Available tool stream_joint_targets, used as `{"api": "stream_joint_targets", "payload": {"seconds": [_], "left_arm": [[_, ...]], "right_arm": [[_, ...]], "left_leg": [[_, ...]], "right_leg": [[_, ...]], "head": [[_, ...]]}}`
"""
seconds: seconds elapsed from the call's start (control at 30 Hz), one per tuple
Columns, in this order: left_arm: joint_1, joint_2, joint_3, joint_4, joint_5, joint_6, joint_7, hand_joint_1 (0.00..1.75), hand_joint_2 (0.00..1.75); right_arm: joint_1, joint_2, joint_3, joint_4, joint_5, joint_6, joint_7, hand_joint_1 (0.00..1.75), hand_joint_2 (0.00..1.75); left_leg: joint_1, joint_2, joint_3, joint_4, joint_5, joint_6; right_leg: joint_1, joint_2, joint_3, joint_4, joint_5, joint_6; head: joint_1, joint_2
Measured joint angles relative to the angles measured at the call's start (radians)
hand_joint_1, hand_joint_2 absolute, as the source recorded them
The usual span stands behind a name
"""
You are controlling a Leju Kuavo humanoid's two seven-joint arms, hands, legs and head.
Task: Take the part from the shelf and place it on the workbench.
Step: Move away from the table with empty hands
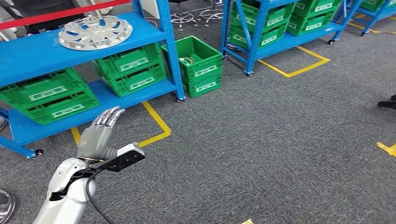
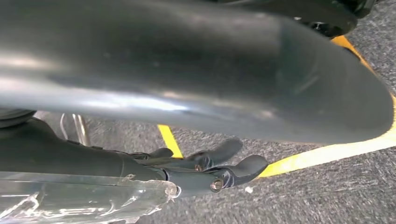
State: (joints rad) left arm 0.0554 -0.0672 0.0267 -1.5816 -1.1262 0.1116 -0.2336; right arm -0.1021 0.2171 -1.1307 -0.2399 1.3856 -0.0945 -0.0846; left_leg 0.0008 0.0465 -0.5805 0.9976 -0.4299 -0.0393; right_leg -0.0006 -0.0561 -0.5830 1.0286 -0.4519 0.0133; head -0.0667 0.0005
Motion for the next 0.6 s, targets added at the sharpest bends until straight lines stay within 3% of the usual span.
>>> {"api": "stream_joint_targets", "payload": {"seconds": [0.07, 0.13, 0.2, 0.27, 0.3, 0.33, 0.37, 0.43, 0.47, 0.53, 0.6], "left_arm": [[0.0, -0.009, 0.016, 0.018, -0.015, 0.011, 0.001, 0.0, 1.75], [0.0, -0.016, 0.038, 0.037, -0.034, 0.023, 0.007, 0.0, 1.75], [-0.003, -0.027, 0.058, 0.055, -0.044, 0.031, 0.011, 0.0, 1.75], [-0.003, -0.038, 0.079, 0.078, -0.043, 0.037, 0.011, 0.0, 1.75], [-0.004, -0.043, 0.094, 0.095, -0.041, 0.043, 0.009, 0.0, 1.75], [-0.005, -0.047, 0.112, 0.116, -0.037, 0.051, 0.006, 0.0, 1.75], [-0.008, -0.051, 0.134, 0.142, -0.031, 0.062, -0.001, 0.0, 1.75], [-0.022, -0.057, 0.187, 0.215, -0.015, 0.095, -0.029, 0.0, 1.75], [-0.033, -0.057, 0.219, 0.261, -0.014, 0.118, -0.046, 0.0, 1.75], [-0.059, -0.054, 0.289, 0.366, -0.03, 0.17, -0.071, 0.0, 1.75], [-0.084, -0.048, 0.359, 0.481, -0.05, 0.217, -0.084, 0.0, 1.75]], "right_arm": [[0.0, 0.0, 0.0, 0.0, 0.001, 0.0, 0.002, 0.0, 0.0], [-0.001, 0.0, 0.0, 0.0, 0.002, -0.001, 0.003, 0.0, 0.0], [-0.001, 0.0, 0.0, 0.0, 0.003, -0.001, 0.004, 0.0, 0.0], [0.002, 0.0, 0.0, 0.0, 0.004, -0.001, 0.005, 0.0, 0.0], [0.003, 0.0, 0.0, 0.0, 0.005, -0.001, 0.005, 0.0, 0.0], [0.004, 0.0, 0.0, 0.0, 0.005, -0.001, 0.004, 0.0, 0.0], [0.004, 0.0, 0.0, 0.0, 0.006, -0.001, 0.003, 0.0, 0.0], [0.003, 0.0, 0.0, 0.0, 0.007, -0.002, -0.001, 0.0, 0.0], [0.002, 0.002, 0.0, 0.0, 0.007, -0.002, -0.003, 0.0, 0.0], [0.002, 0.004, 0.0, 0.0, 0.008, -0.005, -0.007, 0.0, 0.0], [0.004, 0.006, 0.0, 0.0, 0.009, -0.008, -0.009, 0.0, 0.0]], "left_leg": [[-0.002, -0.009, 0.001, -0.012, 0.001, 0.012], [0.001, -0.024, 0.002, -0.016, 0.005, 0.023], [0.006, -0.038, 0.004, -0.018, 0.007, 0.033], [0.007, -0.052, 0.003, -0.018, 0.007, 0.038], [0.007, -0.058, 0.003, -0.018, 0.006, 0.038], [0.007, -0.063, 0.004, -0.018, 0.006, 0.038], [0.008, -0.069, 0.005, -0.017, 0.005, 0.037], [0.008, -0.077, 0.007, -0.015, 0.002, 0.029], [0.007, -0.08, 0.006, -0.012, 0.001, 0.023], [0.002, -0.082, 0.003, -0.009, 0.0, 0.02], [0.001, -0.083, 0.002, -0.01, 0.003, 0.036]], "right_leg": [[0.002, -0.013, 0.003, -0.003, 0.0, 0.01], [-0.001, -0.004, -0.001, 0.012, -0.015, 0.022], [-0.003, 0.029, -0.041, 0.101, -0.066, 0.032], [-0.003, 0.048, -0.105, 0.234, -0.121, 0.035], [-0.003, 0.051, -0.126, 0.272, -0.128, 0.036], [-0.004, 0.051, -0.13, 0.274, -0.117, 0.036], [-0.005, 0.052, -0.114, 0.236, -0.089, 0.036], [-0.009, 0.057, -0.051, 0.103, -0.025, 0.037], [-0.011, 0.062, -0.025, 0.05, -0.007, 0.035], [-0.015, 0.072, -0.006, 0.008, 0.0, 0.029], [-0.016, 0.073, -0.007, 0.006, 0.004, 0.024]], "head": [[0.002, 0.0], [0.004, 0.0], [0.008, 0.0], [0.01, 0.0], [0.01, 0.0], [0.01, 0.0], [0.01, 0.0], [0.011, 0.0], [0.012, 0.0], [0.01, 0.0], [0.007, 0.0]]}}
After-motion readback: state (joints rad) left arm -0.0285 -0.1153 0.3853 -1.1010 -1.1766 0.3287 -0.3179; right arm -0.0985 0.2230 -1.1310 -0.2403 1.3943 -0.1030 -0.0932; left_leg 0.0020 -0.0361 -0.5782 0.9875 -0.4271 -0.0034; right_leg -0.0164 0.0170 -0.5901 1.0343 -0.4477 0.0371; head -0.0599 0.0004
